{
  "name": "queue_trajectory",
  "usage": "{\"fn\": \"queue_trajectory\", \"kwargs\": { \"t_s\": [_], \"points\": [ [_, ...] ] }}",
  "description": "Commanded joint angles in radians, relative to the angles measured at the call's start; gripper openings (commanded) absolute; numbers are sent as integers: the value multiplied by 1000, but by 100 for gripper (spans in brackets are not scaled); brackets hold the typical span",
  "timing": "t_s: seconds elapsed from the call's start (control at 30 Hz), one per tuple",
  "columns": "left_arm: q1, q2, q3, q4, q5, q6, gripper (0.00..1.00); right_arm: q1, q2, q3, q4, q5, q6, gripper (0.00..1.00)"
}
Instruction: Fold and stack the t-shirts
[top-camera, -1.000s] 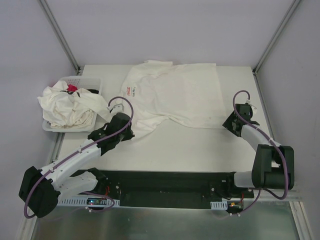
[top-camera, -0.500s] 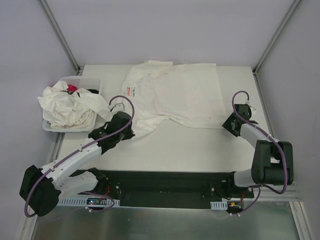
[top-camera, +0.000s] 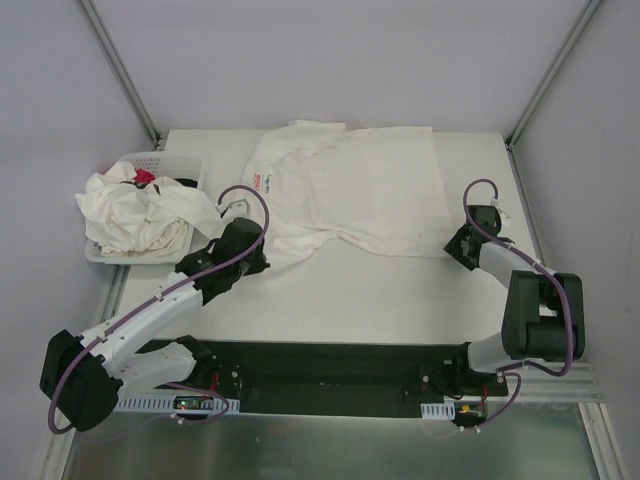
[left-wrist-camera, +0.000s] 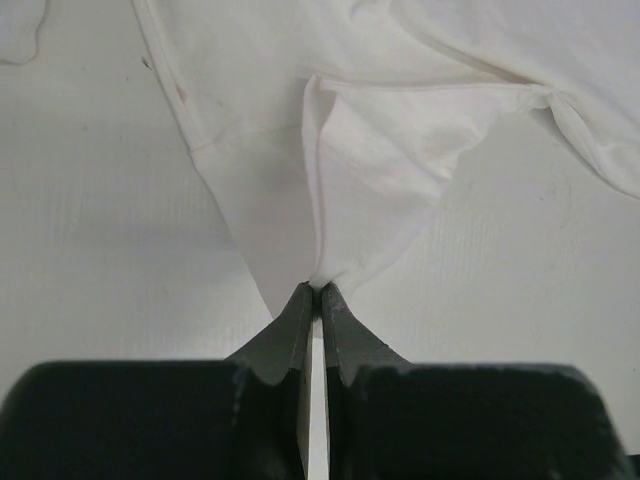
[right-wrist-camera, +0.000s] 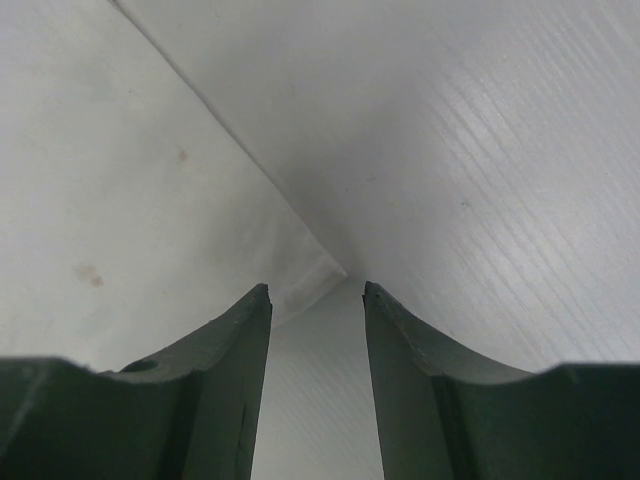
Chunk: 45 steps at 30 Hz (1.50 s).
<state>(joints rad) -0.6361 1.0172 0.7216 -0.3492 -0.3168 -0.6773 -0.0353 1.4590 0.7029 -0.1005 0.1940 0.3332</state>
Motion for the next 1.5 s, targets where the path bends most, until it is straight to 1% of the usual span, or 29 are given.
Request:
{"fn": "queue_trajectory", "kwargs": {
  "t_s": [0.0,0.23,0.4,0.63,0.67,0.8,0.87,1.03,1.17,1.47],
  "points": [
    [-8,14,41,-11,-21,24,0,-6,12,40,21,-1,23,45],
    [-8,11,62,-16,-21,35,0,-5,46,53,25,-4,32,43],
    [-8,9,73,-30,-27,45,0,2,57,58,30,4,38,40],
    [-7,3,79,-34,-38,58,0,8,54,58,33,16,38,27],
    [-7,-2,79,-34,-39,58,0,8,52,55,32,18,38,18],
    [-7,-19,78,-43,-51,61,0,9,50,55,32,18,40,10],
    [-5,-32,82,-53,-60,65,0,9,47,53,31,18,40,2],
    [-4,-63,101,-80,-102,81,0,9,12,29,33,28,38,1],
    [-2,-103,122,-115,-122,91,0,9,-29,24,-7,48,23,1],
    [-2,-183,174,-211,-156,102,0,8,-179,1,-88,42,-5,1]
  ]
}}
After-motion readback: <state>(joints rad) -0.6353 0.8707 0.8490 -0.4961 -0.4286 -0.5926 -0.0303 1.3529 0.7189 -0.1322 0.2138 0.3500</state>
